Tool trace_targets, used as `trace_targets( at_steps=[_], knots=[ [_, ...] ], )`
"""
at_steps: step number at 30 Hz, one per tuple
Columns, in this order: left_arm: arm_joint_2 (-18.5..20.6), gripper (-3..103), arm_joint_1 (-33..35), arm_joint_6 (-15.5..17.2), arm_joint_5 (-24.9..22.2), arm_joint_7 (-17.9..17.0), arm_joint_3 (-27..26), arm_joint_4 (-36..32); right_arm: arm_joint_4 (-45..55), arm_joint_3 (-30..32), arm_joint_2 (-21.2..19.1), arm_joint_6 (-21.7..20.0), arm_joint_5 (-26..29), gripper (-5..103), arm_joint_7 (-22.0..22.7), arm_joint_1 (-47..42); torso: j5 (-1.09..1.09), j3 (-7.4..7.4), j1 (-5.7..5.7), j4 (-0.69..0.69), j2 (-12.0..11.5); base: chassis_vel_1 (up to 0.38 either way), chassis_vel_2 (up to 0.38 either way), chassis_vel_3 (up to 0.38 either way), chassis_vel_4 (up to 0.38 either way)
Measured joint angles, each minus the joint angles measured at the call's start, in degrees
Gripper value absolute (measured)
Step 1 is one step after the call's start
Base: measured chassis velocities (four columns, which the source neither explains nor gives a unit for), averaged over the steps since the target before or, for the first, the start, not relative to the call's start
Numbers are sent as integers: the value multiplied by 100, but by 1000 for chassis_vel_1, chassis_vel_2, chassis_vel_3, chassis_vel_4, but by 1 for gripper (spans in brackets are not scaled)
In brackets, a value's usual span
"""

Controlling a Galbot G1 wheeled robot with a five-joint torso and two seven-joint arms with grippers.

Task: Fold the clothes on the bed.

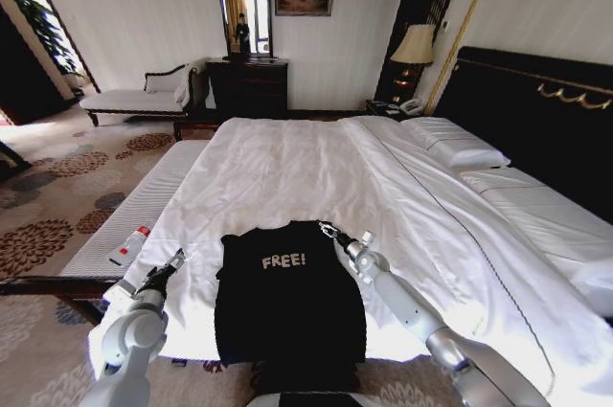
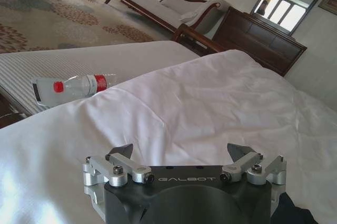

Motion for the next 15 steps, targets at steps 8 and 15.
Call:
trace_targets(
  at_steps=[8, 15],
  knots=[
    [-54, 100, 73, -17, 30, -1, 2, -51, 3, 43, -9, 13, -83, 65, 24, -47, 0, 0, 0, 0, 0, 0, 0, 0, 0],
    [-80, 100, 83, -31, 56, -1, 11, -51, -8, 61, 23, 111, -183, 38, 53, -55, 0, 0, 0, 1, 0, 0, 0, 0, 0]
  ],
)
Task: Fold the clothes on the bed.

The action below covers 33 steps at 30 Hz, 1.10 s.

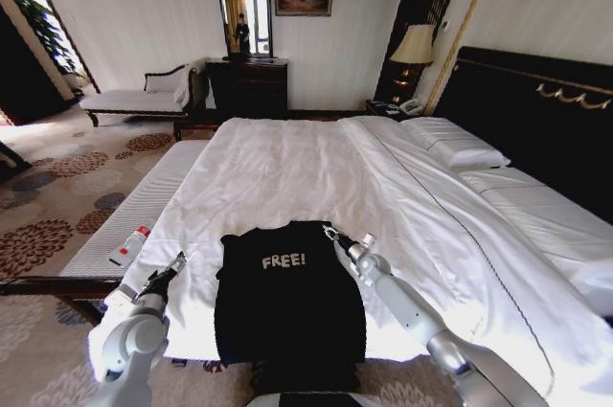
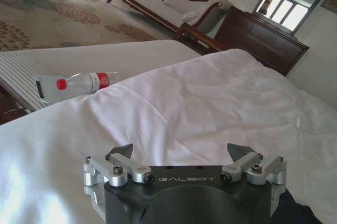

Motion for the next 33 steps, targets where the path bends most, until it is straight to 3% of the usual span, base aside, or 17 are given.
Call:
trace_targets(
  at_steps=[5, 7, 10, 17, 20, 25, 33],
  knots=[
    [6, 100, -112, -6, 16, 0, 84, 100, -7, 10, 53, 151, -23, 16, 37, 27, 0, 0, 0, 1, 0, 0, 0, 0, 0],
    [26, 100, -150, -7, 13, 0, 125, 143, 24, 19, 54, 176, -23, 16, 53, 27, 0, 0, 0, 1, 0, 0, 0, 0, 0],
    [163, 100, -381, 43, -182, 8, 359, 385, 278, 96, 24, 270, 5, 2, 123, 13, 0, 0, 0, 1, 0, 0, 0, 0, 0],
    [242, 100, -1206, 310, -918, -70, 844, 943, 611, 235, 3, 392, 95, 0, 237, -86, 0, 1, 0, 0, 0, 0, 0, 0, 0],
    [171, 100, -1840, 442, -1237, -89, 1174, 1564, 670, 322, -7, 428, 63, 0, 259, -175, 1, 1, 1, -3, 0, 0, 0, 0, 0],
    [-19, 100, -2364, 492, -1315, -105, 1390, 2369, 813, 406, -76, 434, 24, 0, 262, -275, -1, 1, 1, 0, 0, 0, 0, 0, 0],
    [-137, 100, -2679, 521, -1343, -107, 1464, 2718, 1111, 477, -248, 432, -6, 0, 290, -391, 1, 0, 0, 0, 0, 0, 0, 0, 0]
  ],
)
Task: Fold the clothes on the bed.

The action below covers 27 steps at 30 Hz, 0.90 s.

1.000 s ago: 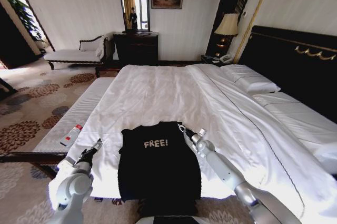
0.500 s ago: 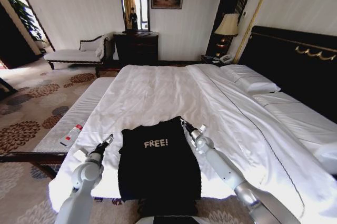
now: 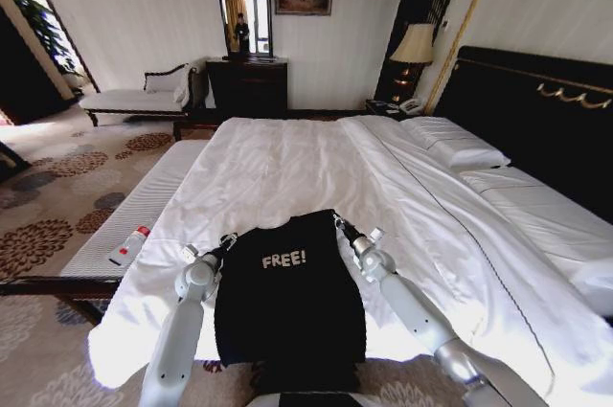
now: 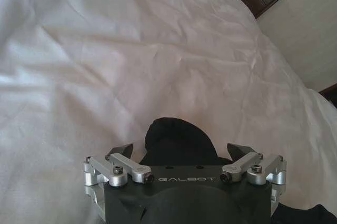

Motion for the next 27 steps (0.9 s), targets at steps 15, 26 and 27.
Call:
trace_targets(
  at_steps=[15, 26, 27],
  knots=[
    [8, 77, -422, 68, -280, 11, 12, 413, 202, -25, -45, -27, -107, 0, 34, -54, -1, 0, 0, -1, 0, 0, 0, 0, 0],
    [-25, 39, -457, 73, -281, 73, -38, 540, 195, -31, -75, -29, -168, 0, 23, -69, -1, 0, 0, 0, 1, 0, 0, 0, 0],
    [-25, 39, -457, 73, -281, 73, -38, 540, 195, -31, -75, -29, -168, 0, 23, -69, -1, 0, 0, 0, 1, 0, 0, 0, 0]
  ],
)
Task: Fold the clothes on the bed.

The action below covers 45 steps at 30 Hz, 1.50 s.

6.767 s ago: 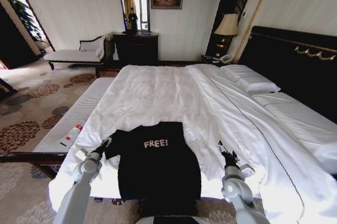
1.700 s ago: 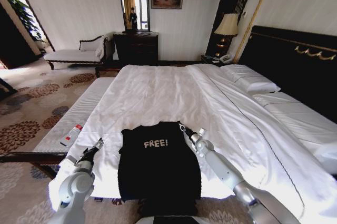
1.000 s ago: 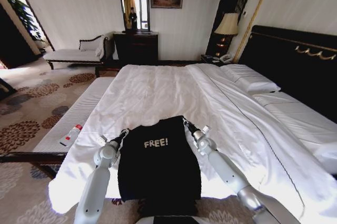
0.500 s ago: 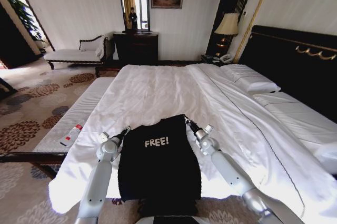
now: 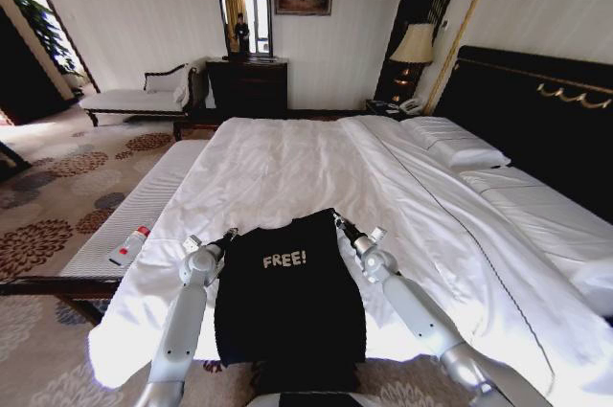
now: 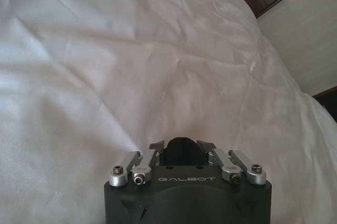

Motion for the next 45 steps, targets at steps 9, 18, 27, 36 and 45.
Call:
trace_targets(
  at_steps=[9, 18, 27, 36, 45],
  knots=[
    [44, 3, -29, -8, 14, 62, -8, 31, 53, 20, -33, 11, -25, 0, -19, -33, 0, 0, 0, 0, 0, 0, 0, 0, 0],
    [715, 3, -339, -7, 89, 240, 53, -271, 703, 172, -398, -3, 144, 0, 31, -286, -1, 0, 0, -2, 0, 0, 0, 0, 0],
    [1515, 3, -818, -197, -21, 592, 259, -514, 1349, 133, -728, 137, 511, 0, 41, 26, 0, 0, -1, -1, 0, 0, 0, 0, 0],
    [1940, 3, -1576, -252, -598, 592, 485, -667, 1541, -633, -878, 219, 1238, 0, 200, 1495, 1, 0, 1, 1, 0, 0, 0, 0, 0],
    [1957, 3, -2395, -402, -683, 690, 1090, -135, 682, -1274, -652, 246, 1284, 0, 187, 2387, 1, 1, 2, 0, -1, 0, 0, 0, 0]
  ],
)
